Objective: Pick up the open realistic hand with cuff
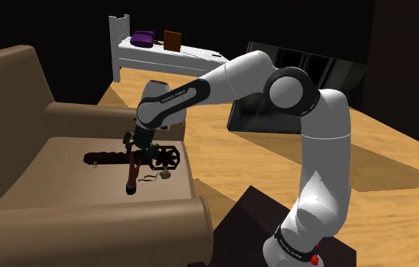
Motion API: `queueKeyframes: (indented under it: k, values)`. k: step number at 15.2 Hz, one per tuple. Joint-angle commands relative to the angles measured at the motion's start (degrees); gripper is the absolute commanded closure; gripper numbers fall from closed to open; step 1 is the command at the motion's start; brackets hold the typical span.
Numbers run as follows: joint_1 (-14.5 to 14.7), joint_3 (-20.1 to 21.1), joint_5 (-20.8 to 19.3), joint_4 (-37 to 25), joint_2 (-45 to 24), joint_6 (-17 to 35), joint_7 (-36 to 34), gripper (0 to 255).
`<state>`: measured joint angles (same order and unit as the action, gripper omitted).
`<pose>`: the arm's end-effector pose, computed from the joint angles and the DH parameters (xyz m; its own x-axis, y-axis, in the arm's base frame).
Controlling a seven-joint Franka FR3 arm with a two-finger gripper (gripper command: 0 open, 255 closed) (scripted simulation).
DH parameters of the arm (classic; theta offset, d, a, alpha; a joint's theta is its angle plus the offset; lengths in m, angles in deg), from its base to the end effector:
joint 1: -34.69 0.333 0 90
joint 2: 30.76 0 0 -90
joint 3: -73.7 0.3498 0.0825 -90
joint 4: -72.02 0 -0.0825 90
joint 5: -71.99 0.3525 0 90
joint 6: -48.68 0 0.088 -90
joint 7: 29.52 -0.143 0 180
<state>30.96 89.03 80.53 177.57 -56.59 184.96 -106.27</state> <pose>0.6348 0.1208 0.3159 0.3015 -0.9319 -0.2015 -0.9513 -0.2796 -0.1300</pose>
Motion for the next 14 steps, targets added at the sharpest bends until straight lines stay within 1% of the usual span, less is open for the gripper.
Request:
queueKeyframes:
  k: [1, 6, 7, 14]
  values:
    - [0.17, -0.13, -0.09, 0.04, -1.16, 1.22, -0.09, 0]
    - [0.34, -0.27, -0.24, 0.4, -2.9, 3.28, 0.2, 0]
    - [0.37, -0.29, -0.27, 0.31, -3.03, 3.32, 0.18, 255]
    - [0.35, -0.29, -0.26, 0.32, -2.99, 3.29, 0.2, 255]
